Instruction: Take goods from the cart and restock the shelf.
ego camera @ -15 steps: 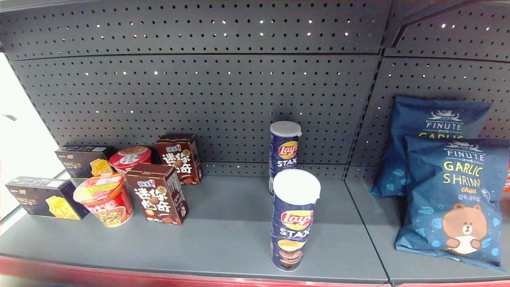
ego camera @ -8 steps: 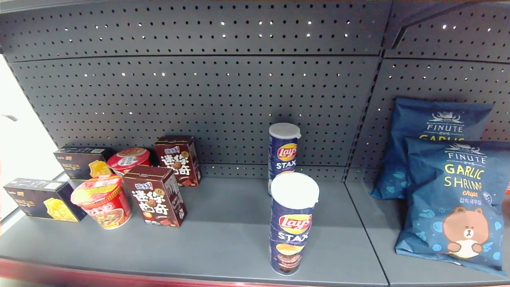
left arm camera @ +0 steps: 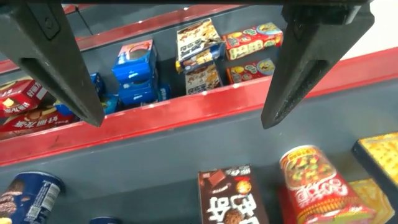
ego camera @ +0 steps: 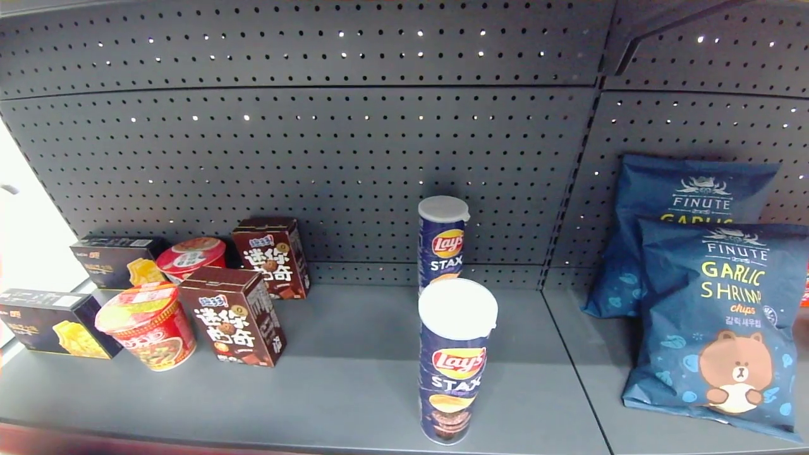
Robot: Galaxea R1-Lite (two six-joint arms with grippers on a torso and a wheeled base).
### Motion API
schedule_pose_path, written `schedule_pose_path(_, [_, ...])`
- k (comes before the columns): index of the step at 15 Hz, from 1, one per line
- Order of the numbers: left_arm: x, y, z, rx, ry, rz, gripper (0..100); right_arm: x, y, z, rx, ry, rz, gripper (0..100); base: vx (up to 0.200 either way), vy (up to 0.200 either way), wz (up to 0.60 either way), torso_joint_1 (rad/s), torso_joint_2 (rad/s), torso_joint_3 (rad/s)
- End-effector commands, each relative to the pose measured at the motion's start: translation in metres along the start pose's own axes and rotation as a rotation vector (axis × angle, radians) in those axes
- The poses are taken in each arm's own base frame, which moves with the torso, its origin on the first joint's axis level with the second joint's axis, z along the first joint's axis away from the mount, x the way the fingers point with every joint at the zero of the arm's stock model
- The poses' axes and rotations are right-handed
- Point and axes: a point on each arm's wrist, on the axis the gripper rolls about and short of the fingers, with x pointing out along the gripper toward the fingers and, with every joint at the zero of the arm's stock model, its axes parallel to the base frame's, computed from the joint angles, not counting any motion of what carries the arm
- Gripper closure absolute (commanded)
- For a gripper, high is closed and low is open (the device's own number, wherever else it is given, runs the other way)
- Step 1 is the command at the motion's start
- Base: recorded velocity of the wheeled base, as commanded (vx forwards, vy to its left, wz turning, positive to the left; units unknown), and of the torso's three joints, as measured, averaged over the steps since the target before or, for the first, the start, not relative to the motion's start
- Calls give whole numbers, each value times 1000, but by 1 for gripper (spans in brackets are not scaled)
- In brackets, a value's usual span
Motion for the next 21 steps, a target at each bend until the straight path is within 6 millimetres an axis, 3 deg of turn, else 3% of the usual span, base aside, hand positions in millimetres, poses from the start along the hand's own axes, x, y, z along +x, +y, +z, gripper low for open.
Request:
schedule_pose_path(1, [0, 0, 0, 2, 3, 0, 0, 0, 0, 0, 0, 2, 0, 0, 0, 0, 0, 0, 0, 0])
schedule_pose_path(21, [0, 0, 0, 6, 3, -3, 0, 0, 0, 0, 1, 2, 0, 0, 0, 0, 0, 0, 0, 0])
